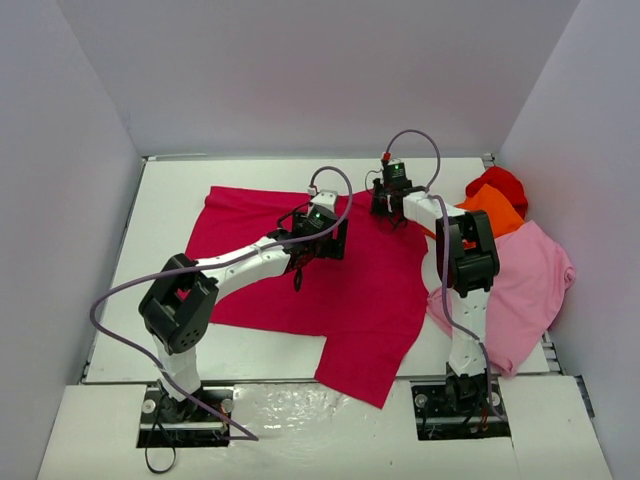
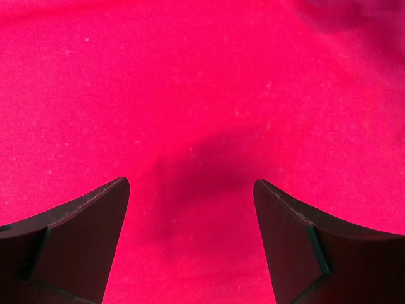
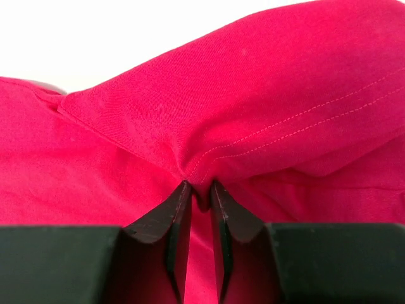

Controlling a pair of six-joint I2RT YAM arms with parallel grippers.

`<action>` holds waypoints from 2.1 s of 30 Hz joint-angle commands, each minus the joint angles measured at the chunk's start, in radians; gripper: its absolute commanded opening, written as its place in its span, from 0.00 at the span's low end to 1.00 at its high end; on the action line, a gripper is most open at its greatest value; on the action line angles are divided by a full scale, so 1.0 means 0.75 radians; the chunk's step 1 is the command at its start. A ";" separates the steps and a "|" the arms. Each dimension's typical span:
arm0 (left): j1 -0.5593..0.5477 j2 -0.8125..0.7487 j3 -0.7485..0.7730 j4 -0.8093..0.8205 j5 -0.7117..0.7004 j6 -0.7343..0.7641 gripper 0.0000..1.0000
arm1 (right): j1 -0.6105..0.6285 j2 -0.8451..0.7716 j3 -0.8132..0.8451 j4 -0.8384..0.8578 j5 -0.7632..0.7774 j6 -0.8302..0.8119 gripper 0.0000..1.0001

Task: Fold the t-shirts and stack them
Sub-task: Flatten out the tshirt

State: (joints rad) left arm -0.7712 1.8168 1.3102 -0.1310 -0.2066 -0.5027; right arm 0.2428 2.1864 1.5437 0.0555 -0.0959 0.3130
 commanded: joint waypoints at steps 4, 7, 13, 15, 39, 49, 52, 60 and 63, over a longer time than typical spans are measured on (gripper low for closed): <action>-0.024 -0.019 0.007 0.091 0.003 -0.044 0.77 | 0.018 -0.135 0.070 0.027 0.069 -0.030 0.04; -0.027 -0.021 0.004 0.093 0.000 -0.050 0.77 | 0.020 -0.167 0.086 0.019 0.076 -0.047 0.00; -0.043 -0.015 -0.001 0.105 0.001 -0.063 0.77 | 0.020 -0.140 0.218 -0.003 0.081 -0.067 0.00; -0.055 0.006 0.002 0.105 0.003 -0.068 0.77 | 0.020 -0.087 0.335 -0.027 0.052 -0.078 0.00; -0.082 0.061 -0.023 0.083 0.022 -0.099 0.77 | 0.001 -0.150 0.219 0.014 0.128 -0.148 0.80; -0.079 -0.503 -0.123 -0.277 -0.321 -0.030 0.86 | 0.169 -0.930 -0.519 -0.290 0.125 0.057 0.77; -0.055 -0.645 -0.145 -0.471 -0.399 -0.101 0.87 | 0.279 -1.116 -0.754 -0.355 0.052 0.145 0.76; 0.065 -0.776 -0.280 -0.660 -0.317 -0.249 0.89 | 0.653 -1.327 -1.028 -0.475 0.216 0.339 0.75; 0.098 -0.799 -0.340 -0.680 -0.233 -0.285 0.88 | 0.719 -1.304 -1.044 -0.470 0.223 0.392 0.75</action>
State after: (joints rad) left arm -0.7277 1.2391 1.0854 -0.5707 -0.4467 -0.6465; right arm 0.7323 1.2339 0.7547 -0.3004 0.0051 0.5100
